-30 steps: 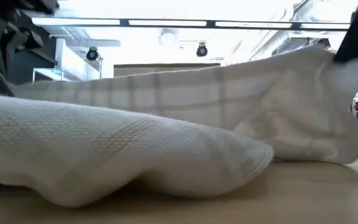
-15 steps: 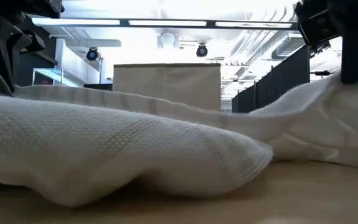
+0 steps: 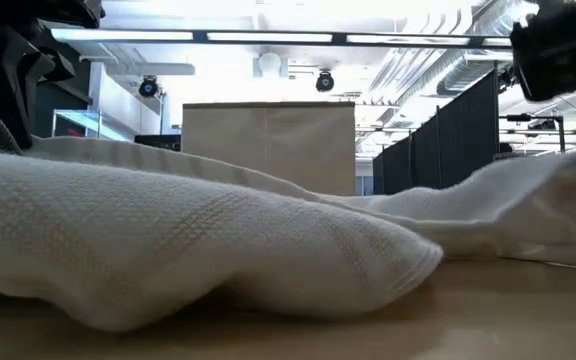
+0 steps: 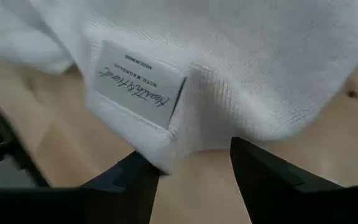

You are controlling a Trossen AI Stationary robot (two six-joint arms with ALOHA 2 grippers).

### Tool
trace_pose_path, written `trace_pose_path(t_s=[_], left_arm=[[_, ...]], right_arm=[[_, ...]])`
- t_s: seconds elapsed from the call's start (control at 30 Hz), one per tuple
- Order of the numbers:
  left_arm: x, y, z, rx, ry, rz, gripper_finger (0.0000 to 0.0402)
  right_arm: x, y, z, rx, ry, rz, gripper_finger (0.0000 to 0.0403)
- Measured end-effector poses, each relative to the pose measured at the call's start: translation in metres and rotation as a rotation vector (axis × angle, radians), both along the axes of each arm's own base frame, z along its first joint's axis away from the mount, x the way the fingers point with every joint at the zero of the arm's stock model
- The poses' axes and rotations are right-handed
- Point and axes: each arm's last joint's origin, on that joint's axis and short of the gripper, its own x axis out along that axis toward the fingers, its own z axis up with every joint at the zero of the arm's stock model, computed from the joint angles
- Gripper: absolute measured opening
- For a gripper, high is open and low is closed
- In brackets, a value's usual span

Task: Fold towel
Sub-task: Fold the white towel

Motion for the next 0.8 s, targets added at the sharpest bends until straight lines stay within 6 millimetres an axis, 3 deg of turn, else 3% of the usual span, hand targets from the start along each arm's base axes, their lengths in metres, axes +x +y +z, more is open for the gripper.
trace_pose_path(t_s=[0.23,0.3,0.47,0.6,0.67,0.8], left_arm=[[0.0,0.0,0.0,0.003,0.001,-0.007,0.0003],[0.0,0.0,0.0,0.002,0.001,-0.007,0.0003],[0.0,0.0,0.001,0.002,0.001,-0.007,0.0003],[0.002,-0.001,0.004,-0.002,-0.005,-0.009,0.0003],[0.007,-0.005,0.017,-0.02,-0.039,-0.035,0.0003],[0.018,-0.012,0.05,-0.015,-0.131,-0.091,0.0003]], right_arm=[[0.005,0.005,0.008,-0.066,0.095,0.01,0.0008],[0.004,0.005,0.02,-0.092,0.124,0.033,0.0002],[0.0,0.002,0.084,-0.214,0.158,0.106,0.0001],[-0.01,-0.012,0.151,-0.393,0.168,0.129,0.0],[-0.016,-0.019,0.183,-0.475,0.15,0.116,0.0],[-0.019,-0.028,0.239,-0.521,-0.131,0.188,0.0]])
